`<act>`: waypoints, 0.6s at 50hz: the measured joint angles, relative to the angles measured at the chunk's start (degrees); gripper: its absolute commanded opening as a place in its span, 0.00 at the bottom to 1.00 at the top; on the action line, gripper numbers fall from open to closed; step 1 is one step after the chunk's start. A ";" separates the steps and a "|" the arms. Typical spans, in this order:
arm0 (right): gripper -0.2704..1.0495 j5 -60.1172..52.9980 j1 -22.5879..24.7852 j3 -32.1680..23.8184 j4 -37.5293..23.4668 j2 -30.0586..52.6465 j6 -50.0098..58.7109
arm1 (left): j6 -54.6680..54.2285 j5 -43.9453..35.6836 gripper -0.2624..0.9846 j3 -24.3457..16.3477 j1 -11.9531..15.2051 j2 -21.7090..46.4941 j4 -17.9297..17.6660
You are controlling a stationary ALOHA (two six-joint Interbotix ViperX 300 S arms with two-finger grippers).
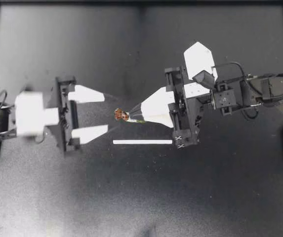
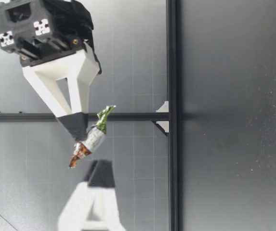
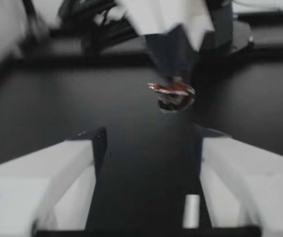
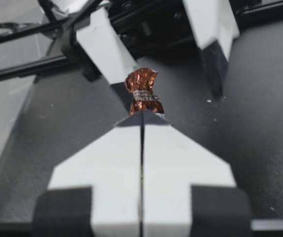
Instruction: Pick up the candy and unwrap it.
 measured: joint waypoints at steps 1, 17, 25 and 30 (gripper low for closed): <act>0.05 0.44 0.00 0.00 -0.09 0.00 -0.09 | -2.55 0.53 0.69 -0.35 0.00 0.35 -0.09; 0.05 3.52 0.00 0.00 0.00 0.00 -1.41 | -11.95 3.69 0.68 -4.04 0.00 3.25 2.02; 0.05 3.52 1.32 0.00 0.00 0.35 -1.32 | -11.87 3.52 0.68 -5.45 0.53 4.48 1.93; 0.05 3.69 1.85 0.26 0.00 0.35 -1.14 | -11.87 3.52 0.67 -5.71 0.88 5.36 1.76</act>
